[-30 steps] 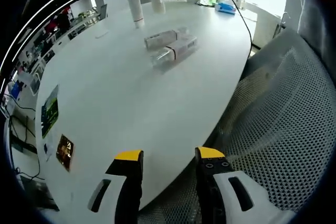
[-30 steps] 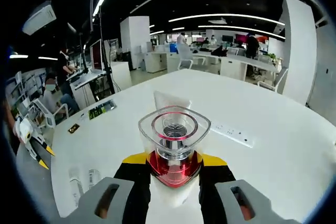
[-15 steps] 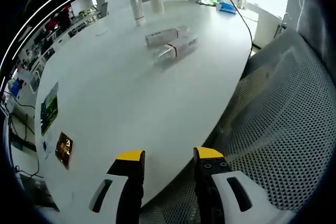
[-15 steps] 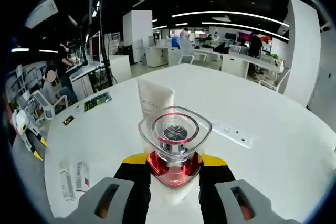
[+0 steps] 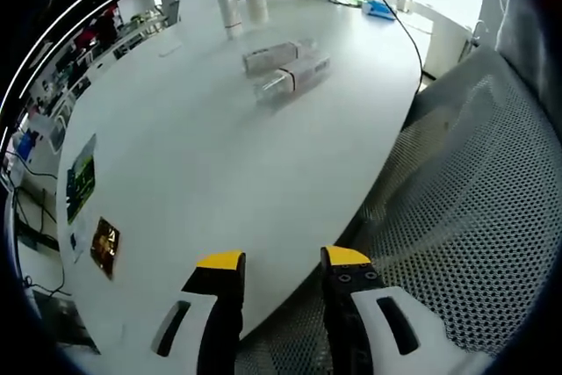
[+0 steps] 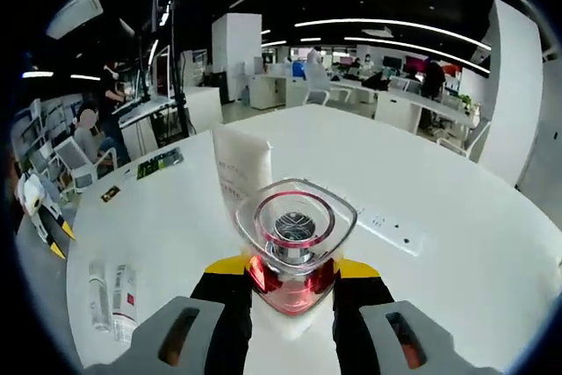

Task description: Arrange the skincare products in the storage area until every visible bottle or jar stands upright without overlapping.

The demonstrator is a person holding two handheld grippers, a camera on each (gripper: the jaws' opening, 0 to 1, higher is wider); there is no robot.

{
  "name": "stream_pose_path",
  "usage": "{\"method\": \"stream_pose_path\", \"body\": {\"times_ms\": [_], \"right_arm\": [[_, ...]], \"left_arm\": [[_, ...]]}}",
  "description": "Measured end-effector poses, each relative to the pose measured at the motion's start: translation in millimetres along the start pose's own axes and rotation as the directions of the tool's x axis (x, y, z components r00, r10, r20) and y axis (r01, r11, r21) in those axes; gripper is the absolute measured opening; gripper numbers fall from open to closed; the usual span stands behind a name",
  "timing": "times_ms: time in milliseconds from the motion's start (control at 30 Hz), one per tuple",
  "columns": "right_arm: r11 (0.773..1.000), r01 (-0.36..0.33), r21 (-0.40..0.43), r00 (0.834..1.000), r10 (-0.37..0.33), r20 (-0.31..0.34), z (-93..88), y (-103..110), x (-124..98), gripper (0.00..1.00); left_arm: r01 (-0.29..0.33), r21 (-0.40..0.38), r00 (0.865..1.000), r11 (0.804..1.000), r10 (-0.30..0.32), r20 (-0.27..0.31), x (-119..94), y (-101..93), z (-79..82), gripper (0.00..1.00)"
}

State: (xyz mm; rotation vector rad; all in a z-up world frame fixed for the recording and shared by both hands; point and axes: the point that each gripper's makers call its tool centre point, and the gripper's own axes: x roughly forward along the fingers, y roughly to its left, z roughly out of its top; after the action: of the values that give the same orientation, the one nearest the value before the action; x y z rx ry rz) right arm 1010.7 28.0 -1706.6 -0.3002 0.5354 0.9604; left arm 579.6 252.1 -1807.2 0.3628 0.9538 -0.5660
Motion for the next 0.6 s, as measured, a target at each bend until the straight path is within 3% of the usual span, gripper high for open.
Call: {"method": "stream_pose_path", "body": {"times_ms": [600], "right_arm": [[1.0,0.005,-0.024,1.0,-0.005,0.002,2.4,-9,13,0.3]], "left_arm": [[0.002,-0.003,1.0,1.0,-0.002,-0.017,0,0.2,-3.6,0.29]]}}
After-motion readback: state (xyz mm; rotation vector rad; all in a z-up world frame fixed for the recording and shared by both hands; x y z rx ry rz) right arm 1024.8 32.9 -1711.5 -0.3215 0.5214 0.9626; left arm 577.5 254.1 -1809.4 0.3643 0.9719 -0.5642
